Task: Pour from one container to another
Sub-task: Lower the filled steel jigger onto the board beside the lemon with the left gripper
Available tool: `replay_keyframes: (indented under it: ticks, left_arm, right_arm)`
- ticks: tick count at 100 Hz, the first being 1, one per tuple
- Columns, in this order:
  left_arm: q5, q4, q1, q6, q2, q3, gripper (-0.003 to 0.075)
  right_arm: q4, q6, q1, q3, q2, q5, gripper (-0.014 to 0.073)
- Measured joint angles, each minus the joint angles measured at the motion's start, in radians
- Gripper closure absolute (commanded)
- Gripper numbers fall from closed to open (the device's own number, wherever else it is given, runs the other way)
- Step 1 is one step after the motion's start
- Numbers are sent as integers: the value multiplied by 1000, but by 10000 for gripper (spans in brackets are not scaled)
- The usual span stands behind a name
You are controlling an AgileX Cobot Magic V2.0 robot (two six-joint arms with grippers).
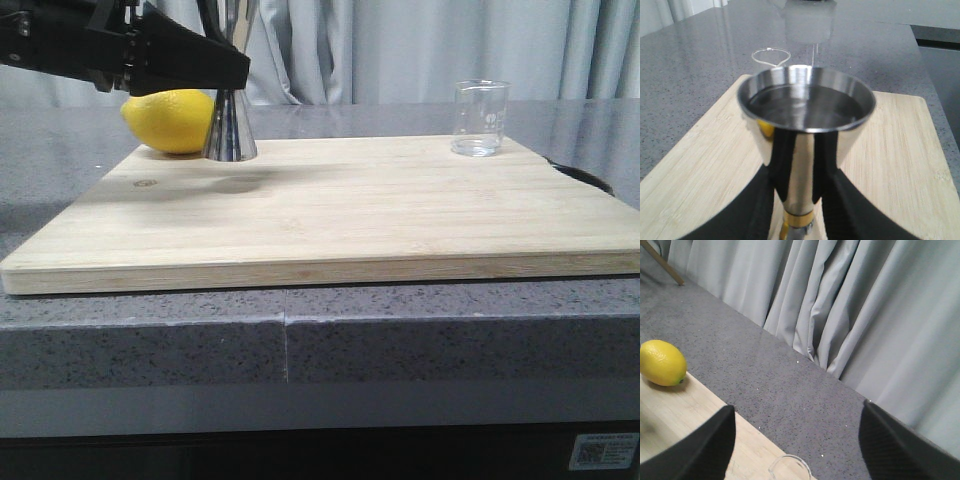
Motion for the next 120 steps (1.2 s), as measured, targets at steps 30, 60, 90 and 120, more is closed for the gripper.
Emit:
replay_keyframes:
  ticks: [30,60,90,120]
  left_arm:
    - [0,-6,0,5,4,1,531]
    - [-4,-27,0,8,66,2,531]
    - [-4,-49,0,31,66,2,531]
    - [-4,-52,0,33,79,2,531]
  right_arm:
    - [0,0,0,0,0,0,120]
    - [0,0,0,0,0,0,120]
    - [0,0,0,0,0,9,120]
    - [0,0,0,0,0,13,120]
